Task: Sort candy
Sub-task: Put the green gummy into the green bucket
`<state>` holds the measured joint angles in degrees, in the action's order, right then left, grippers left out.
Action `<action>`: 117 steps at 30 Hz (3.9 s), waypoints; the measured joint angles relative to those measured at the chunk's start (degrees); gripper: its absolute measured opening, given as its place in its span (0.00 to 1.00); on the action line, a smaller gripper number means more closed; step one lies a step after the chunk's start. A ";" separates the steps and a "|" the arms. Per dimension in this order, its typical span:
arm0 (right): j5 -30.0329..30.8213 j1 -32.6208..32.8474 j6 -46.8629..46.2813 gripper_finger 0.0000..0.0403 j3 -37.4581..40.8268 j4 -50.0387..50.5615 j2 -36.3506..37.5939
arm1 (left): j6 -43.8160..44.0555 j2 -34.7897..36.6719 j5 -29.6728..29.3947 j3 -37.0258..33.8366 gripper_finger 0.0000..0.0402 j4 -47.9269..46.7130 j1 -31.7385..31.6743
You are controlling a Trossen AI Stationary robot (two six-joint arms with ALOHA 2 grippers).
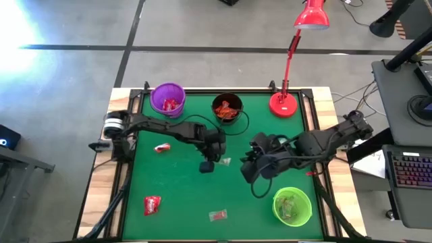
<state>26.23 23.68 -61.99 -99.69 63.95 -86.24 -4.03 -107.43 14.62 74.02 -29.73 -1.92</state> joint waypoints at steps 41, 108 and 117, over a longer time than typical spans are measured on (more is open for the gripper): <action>10.96 -0.09 -2.75 0.35 -0.05 -10.61 -7.96 | 3.04 18.22 -4.11 0.17 0.00 9.52 -1.24; 20.91 -7.57 5.01 0.49 -0.03 -17.19 -9.88 | 3.12 27.64 -2.53 0.20 0.00 6.44 -4.63; 21.84 -9.07 5.51 0.45 -0.03 -17.57 -9.88 | 2.59 27.64 -1.86 0.20 0.00 6.20 -4.69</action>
<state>48.07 14.61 -56.48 -99.72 46.38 -96.12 -1.43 -79.79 12.75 74.22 -23.53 -6.61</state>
